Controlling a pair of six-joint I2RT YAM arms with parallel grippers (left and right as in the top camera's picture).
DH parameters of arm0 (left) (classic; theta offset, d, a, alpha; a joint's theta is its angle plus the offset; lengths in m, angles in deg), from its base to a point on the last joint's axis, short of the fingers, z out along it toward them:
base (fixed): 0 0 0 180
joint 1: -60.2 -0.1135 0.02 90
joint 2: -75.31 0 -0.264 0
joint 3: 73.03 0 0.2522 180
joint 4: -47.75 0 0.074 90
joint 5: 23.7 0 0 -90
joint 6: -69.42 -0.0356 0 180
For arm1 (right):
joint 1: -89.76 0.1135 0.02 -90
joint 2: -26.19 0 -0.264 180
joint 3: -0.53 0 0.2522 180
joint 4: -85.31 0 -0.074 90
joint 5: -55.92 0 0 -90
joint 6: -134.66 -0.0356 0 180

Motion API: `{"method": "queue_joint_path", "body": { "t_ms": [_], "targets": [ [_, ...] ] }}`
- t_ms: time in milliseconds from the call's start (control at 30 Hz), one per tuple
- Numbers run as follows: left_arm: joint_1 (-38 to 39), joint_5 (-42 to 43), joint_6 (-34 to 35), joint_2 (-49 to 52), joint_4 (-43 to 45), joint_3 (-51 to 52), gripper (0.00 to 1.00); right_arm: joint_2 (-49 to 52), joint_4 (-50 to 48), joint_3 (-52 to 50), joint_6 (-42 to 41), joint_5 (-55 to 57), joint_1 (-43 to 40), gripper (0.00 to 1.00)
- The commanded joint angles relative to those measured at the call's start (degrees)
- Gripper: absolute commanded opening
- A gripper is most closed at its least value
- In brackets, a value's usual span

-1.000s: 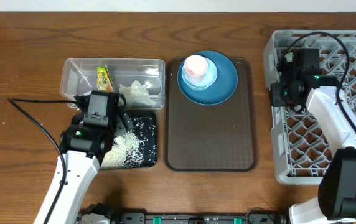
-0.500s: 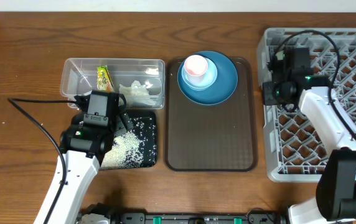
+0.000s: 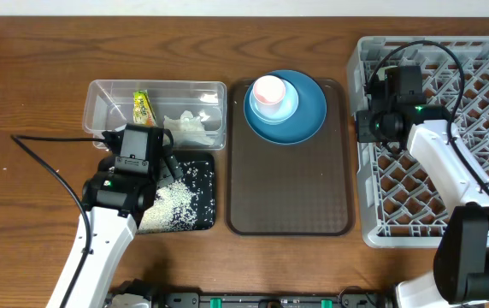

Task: Sort waste into correct bins and load items into the dishwasher rack

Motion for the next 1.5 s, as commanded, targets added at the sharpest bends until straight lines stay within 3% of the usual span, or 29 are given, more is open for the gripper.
{"method": "queue_joint_path", "body": {
  "t_ms": [0,700,833,967,1167,1467],
  "targets": [
    [-0.3,-0.5,-0.3,0.2,0.1,-0.3,0.98,-0.2,-1.5,0.9,-0.1,-4.5,2.3,0.09],
    [-0.3,-0.5,-0.3,0.2,0.1,-0.3,0.98,-0.2,-1.4,0.9,-1.1,-6.4,4.5,0.1],
    [-0.3,-0.5,-0.3,0.2,0.1,-0.3,0.98,-0.2,-1.4,0.9,-1.1,-3.8,4.5,0.19],
    [-0.3,-0.5,-0.3,0.2,0.1,-0.3,0.98,-0.2,-1.4,0.9,-1.1,-1.5,4.4,0.39],
    [-0.3,-0.5,-0.3,0.2,0.1,-0.3,0.98,-1.2,-0.5,3.1,-1.1,5.2,4.2,0.4],
    [-0.3,-0.5,-0.3,0.2,0.7,-0.3,0.98,-8.8,1.8,9.8,-1.6,-0.6,6.3,0.42]
  ]
}}
